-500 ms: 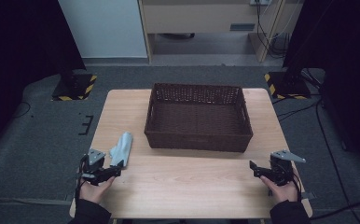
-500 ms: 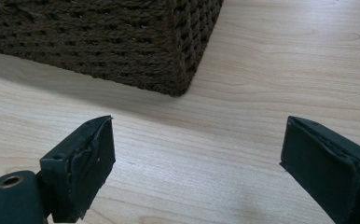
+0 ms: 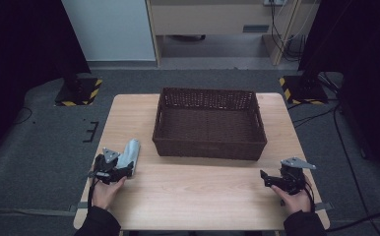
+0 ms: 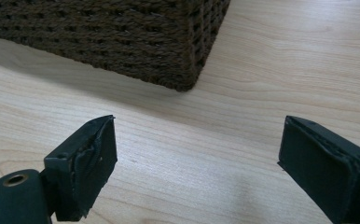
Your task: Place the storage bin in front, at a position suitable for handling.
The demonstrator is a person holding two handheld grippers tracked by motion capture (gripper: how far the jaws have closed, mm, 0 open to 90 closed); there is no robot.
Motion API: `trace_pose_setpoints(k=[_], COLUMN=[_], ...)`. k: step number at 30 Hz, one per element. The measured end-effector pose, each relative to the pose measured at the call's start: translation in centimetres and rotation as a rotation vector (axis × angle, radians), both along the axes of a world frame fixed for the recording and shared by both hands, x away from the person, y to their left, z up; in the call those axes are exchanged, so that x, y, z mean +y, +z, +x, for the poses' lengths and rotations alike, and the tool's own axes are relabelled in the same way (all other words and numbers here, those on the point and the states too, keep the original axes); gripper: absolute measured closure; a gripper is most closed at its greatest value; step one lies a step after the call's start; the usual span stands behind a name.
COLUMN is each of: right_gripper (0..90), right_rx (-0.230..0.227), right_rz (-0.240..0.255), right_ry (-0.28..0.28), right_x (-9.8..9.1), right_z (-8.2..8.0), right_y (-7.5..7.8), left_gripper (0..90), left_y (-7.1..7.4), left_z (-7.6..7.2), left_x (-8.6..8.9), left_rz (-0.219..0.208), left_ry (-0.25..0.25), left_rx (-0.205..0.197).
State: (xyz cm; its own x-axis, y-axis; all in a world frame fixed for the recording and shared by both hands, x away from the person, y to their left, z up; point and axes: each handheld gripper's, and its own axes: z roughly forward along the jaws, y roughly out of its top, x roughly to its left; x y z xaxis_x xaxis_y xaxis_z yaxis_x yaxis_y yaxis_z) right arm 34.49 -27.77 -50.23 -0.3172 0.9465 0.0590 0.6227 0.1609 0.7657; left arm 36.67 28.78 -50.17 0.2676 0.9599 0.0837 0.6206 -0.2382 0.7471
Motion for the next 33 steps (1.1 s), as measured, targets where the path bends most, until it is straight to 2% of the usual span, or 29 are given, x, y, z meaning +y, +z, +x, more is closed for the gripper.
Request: trace_pose_setpoints(k=[3,4,7,9,13,19,21,22,24,27,29,33], right_gripper=[12.0,12.0,12.0,12.0,12.0,12.0,12.0,12.0,12.3,12.4,12.5,12.6], right_rx=[0.001,-0.001,0.004,0.010,0.013,0.016,0.019,0.019,0.015,0.020,0.020,0.021], right_rz=[-0.004,-0.002,0.002,0.001,-0.002,0.000,0.001,0.001,0.003,0.008,0.006,0.005], right_ry=[0.007,0.005,0.002,0.005,0.010,0.016,0.018,0.018,0.019,0.016,0.021,0.023], right_x=[0.0,0.0,0.0,0.0,0.0,0.0,0.0,0.0,-0.1,-0.1,-0.1,0.0], right_z=[0.1,0.1,0.0,0.1,0.1,0.1,0.0,0.0,-0.1,-0.1,-0.1,0.0], right_y=[0.0,0.0,0.0,-0.1,-0.1,-0.1,-0.1,-0.1,-0.1,-0.1,-0.1,-0.1], left_gripper=[28.9,30.8,34.2,37.4,49.6,74.4,77.0,78.1,78.4,78.8,78.7,76.6], left_y=[-0.5,-0.8,-1.3,-1.6,-1.9,-1.3,-0.7,-0.7,-0.2,0.0,0.0,-1.0], left_z=[1.2,1.6,2.2,2.5,2.8,2.4,1.8,1.8,1.4,1.0,1.1,1.8], left_x=[-0.2,-0.3,-0.4,-0.2,0.3,0.8,1.1,1.1,1.5,2.1,2.5,2.7], left_rz=[-0.011,-0.027,-0.017,-0.042,-0.094,-0.109,-0.098,-0.098,-0.066,-0.060,-0.070,-0.062], left_ry=[-0.003,-0.001,0.003,0.016,0.029,0.063,0.096,0.096,0.122,0.147,0.145,0.151], left_rx=[0.011,0.020,0.055,0.072,0.110,0.095,0.071,0.071,0.053,0.033,0.038,0.074])
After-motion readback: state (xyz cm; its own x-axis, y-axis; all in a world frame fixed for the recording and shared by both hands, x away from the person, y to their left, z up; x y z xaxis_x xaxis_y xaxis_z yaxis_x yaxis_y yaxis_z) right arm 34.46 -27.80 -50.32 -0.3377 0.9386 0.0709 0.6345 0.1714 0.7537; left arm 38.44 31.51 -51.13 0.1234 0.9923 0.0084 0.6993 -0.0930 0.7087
